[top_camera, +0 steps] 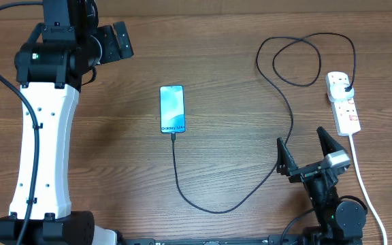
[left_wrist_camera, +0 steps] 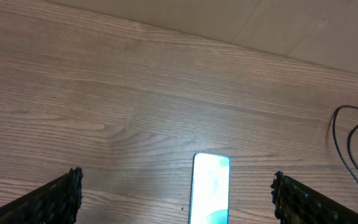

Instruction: Plug charger to phone and switch on socket

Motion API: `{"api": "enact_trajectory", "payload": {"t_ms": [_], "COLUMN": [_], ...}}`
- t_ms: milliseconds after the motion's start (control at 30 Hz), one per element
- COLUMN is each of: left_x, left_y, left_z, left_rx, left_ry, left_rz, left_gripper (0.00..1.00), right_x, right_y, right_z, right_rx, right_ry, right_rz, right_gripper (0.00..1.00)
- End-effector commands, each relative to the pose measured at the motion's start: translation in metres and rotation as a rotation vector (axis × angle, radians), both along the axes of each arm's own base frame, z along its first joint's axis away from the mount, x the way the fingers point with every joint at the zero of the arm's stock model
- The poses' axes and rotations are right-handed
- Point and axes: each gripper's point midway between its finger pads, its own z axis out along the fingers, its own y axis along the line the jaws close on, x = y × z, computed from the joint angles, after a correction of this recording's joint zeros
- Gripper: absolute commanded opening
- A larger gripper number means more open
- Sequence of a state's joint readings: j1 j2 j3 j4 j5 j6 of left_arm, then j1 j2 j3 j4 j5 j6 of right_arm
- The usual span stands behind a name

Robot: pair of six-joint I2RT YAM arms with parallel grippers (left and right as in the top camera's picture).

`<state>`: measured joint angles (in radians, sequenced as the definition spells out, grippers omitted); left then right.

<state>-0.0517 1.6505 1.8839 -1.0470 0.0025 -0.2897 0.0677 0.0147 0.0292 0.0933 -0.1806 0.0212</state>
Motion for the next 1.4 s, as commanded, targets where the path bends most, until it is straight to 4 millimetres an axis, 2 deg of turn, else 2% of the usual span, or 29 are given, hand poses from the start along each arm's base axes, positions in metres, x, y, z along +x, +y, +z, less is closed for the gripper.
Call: {"api": "enact_trajectory", "payload": {"t_ms": [0, 67, 167, 533, 1367], "left_x": [0.001, 0.001, 0.001, 0.001, 0.001], "left_y": [0.002, 0.002, 0.002, 0.002, 0.002], "left_z": [-0.002, -0.002, -0.002, -0.002, -0.002], "left_rx": [0.0, 0.0, 0.0, 0.0, 0.0], "left_ry": [0.005, 0.005, 0.005, 0.005, 0.005], "left_rz": [0.017, 0.017, 0.017, 0.017, 0.017], "left_gripper": [1.0, 1.0, 1.0, 1.0, 1.0], "right_x": [0.001, 0.003, 0.005, 0.007, 0.006], "right_y": [-0.003, -0.003, -0.004, -0.012, -0.011], "right_z": [-0.006, -0.014, -0.049, -0.05, -0.048], "right_rx": [-0.038, -0.075, -0.086, -0.076, -0.076], "right_ry": [-0.01, 0.015, 0.159, 0.167, 0.162], "right_rz": [-0.025, -0.032, -0.029, -0.081, -0.072], "right_gripper": [1.0, 1.0, 1.0, 1.0, 1.0]}}
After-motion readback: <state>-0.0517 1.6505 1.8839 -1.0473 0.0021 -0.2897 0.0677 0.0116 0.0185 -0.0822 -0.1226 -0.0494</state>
